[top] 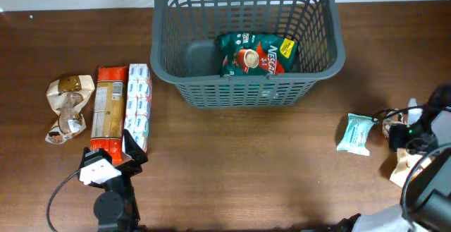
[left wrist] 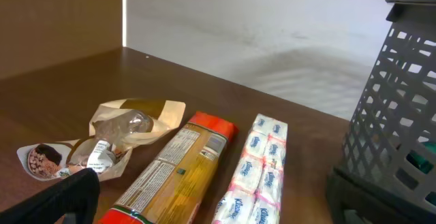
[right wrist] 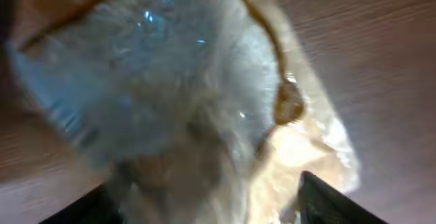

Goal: Pack container
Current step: 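Grasp the clear bread-roll bag on the right with the right gripper, then carry the bread-roll bag into the basket and release it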

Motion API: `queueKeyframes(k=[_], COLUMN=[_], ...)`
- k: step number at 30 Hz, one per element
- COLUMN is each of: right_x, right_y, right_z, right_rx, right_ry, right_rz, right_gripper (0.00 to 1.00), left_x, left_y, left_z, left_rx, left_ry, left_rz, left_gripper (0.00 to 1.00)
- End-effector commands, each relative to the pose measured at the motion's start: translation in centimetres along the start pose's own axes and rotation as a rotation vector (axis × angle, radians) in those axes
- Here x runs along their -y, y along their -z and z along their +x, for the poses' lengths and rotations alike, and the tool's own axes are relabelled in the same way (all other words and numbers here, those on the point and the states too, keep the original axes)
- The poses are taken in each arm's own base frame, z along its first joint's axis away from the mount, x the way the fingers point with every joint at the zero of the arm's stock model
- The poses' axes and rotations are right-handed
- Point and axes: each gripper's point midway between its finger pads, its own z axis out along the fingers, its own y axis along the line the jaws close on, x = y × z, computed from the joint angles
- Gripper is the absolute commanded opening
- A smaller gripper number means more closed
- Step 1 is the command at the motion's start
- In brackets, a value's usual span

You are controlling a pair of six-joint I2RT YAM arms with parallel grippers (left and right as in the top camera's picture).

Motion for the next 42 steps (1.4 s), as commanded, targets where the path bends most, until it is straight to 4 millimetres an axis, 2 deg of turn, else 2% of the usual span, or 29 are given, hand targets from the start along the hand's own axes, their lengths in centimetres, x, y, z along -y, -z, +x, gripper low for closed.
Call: queueKeyframes(k=[1, 2, 3, 5, 6, 7, 10, 12, 13, 14, 15, 17, 19, 22, 25, 26, 27, 29, 32, 34, 35, 39, 42], right_x=[-0.8, -0.8, -1.0, -1.1, -1.1, -1.1, -1.4, -1.5, -1.2, -0.9, -0.3, -0.6, -1.7, -3.5, -7.9, -9.0, -12.9, -17.5, -23.8, -28.0, -31.3, -37.4, -42.4], right_y=[-3.1, -3.5, -4.0, -4.6, -4.9, -5.0, -4.2, -2.6, 0.1, 1.9, 9.4, 16.6, 23.8, 32.1, 40.6, 41.9, 45.6, 48.2, 49.5, 49.1, 47.8, 43.7, 39.3], right_z=[1.0, 1.0, 1.0, 1.0, 1.0, 0.9, -1.1, -3.4, -6.2, -7.8, -12.4, -15.0, -16.4, -16.4, -14.7, -14.3, -12.7, -10.8, -8.3, -7.0, -6.5, -6.8, -7.3], right_rx=[-0.082, -0.090, -0.099, -0.108, -0.111, -0.108, -0.032, 0.050, 0.151, 0.208, 0.400, 0.550, 0.683, 0.813, 0.953, 0.978, 1.049, 1.100, 1.120, 1.106, 1.080, 0.999, 0.914], right_ry=[-0.044, -0.055, -0.073, -0.097, -0.120, -0.144, -0.193, -0.220, -0.273, -0.307, -0.357, -0.337, -0.265, -0.164, 0.026, 0.070, 0.226, 0.399, 0.619, 0.750, 0.851, 1.036, 1.171], right_rz=[-0.021, -0.023, -0.026, -0.028, -0.027, -0.026, -0.073, -0.122, -0.170, -0.196, -0.313, -0.426, -0.513, -0.537, -0.539, -0.542, -0.556, -0.576, -0.605, -0.592, -0.544, -0.430, -0.414], right_gripper=[0.71, 0.64, 0.53, 0.17, 0.04, 0.04, 0.04, 0.04, 0.04, 0.03, 0.04, 0.03, 0.04, 0.03, 0.03, 0.04, 0.04, 0.03, 0.04, 0.03, 0.04, 0.04, 0.04], left_x=[-0.1, -0.1, -0.1, -0.1, -0.1, -0.1, -0.1, -0.1, -0.1, -0.1, -0.1, -0.1, -0.1, -0.1, -0.1, -0.1, -0.1, -0.1, -0.1, -0.1, -0.1, -0.1, -0.1], left_y=[0.0, 0.0, 0.0, 0.0, 0.0, 0.0, 0.0, 0.0, 0.0, 0.0, 0.0, 0.0, 0.0, 0.0, 0.0, 0.0, 0.0, 0.0, 0.0, 0.0, 0.0, 0.0, 0.0], left_z=[0.0, 0.0, 0.0, 0.0, 0.0, 0.0, 0.0, 0.0, 0.0, 0.0, 0.0, 0.0, 0.0, 0.0, 0.0, 0.0, 0.0, 0.0, 0.0, 0.0, 0.0, 0.0, 0.0], left_rx=[0.006, 0.006, 0.006, 0.006, 0.006, 0.006, 0.006, 0.006, 0.006, 0.006, 0.006, 0.006, 0.006, 0.006, 0.006, 0.006, 0.006, 0.006, 0.006, 0.006, 0.006, 0.006, 0.006], left_ry=[0.006, 0.006, 0.006, 0.006, 0.006, 0.006, 0.006, 0.006, 0.006, 0.006, 0.006, 0.006, 0.006, 0.006, 0.006, 0.006, 0.006, 0.006, 0.006, 0.006, 0.006, 0.006, 0.006], left_rz=[-0.004, -0.004, -0.004, -0.004, -0.004, -0.004, -0.004, -0.004, -0.004, -0.004, -0.004, -0.004, -0.004, -0.004, -0.004, -0.004, -0.004, -0.004, -0.004, -0.004, -0.004, -0.004, -0.004], left_gripper=[0.99, 0.99, 0.99, 0.99, 0.99, 0.99, 0.99, 0.99, 0.99, 0.99, 0.99, 0.99, 0.99, 0.99, 0.99, 0.99, 0.99, 0.99, 0.99, 0.99, 0.99, 0.99, 0.99])
